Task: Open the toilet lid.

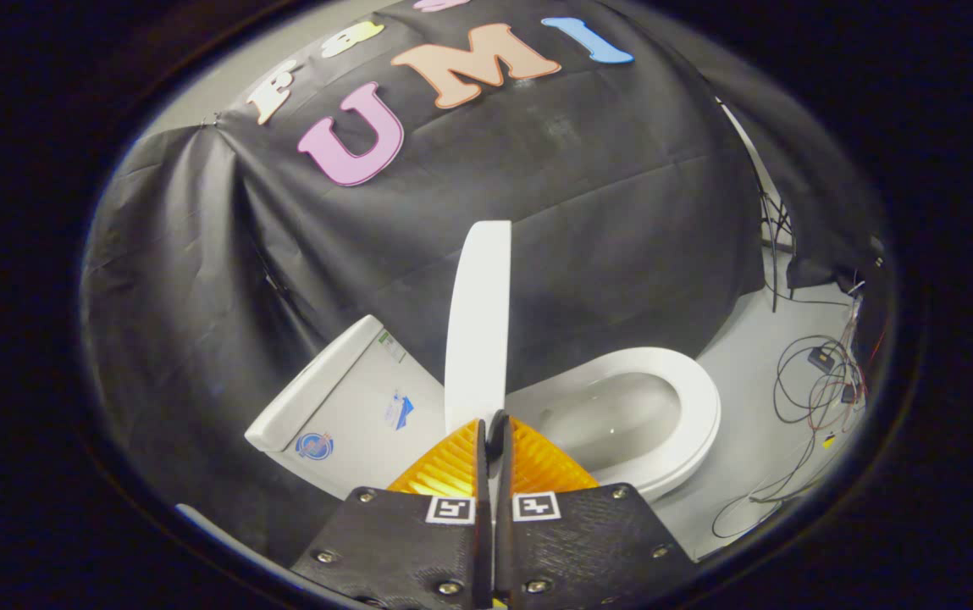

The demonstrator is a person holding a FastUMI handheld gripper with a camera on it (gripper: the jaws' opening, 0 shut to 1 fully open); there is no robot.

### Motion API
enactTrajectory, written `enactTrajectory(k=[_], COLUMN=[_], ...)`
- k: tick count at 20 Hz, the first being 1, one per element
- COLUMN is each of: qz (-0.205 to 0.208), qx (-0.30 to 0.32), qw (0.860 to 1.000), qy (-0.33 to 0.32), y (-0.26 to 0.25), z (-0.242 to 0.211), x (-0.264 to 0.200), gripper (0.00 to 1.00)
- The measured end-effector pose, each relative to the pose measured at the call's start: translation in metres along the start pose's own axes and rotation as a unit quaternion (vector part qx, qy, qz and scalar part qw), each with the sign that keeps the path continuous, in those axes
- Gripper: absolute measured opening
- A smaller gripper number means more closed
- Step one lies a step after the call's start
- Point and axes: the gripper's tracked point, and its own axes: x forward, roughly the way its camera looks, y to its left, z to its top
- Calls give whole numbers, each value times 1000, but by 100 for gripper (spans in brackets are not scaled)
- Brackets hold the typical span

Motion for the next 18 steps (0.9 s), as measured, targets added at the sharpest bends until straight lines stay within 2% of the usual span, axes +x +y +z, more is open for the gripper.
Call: enactTrajectory(k=[9, 18], qz=[12, 28], qx=[-21, -88], qw=[1000, 995], qy=[-20, -24], y=[34, 72], z=[-1, -6], x=[1, 2], gripper=[2, 2])
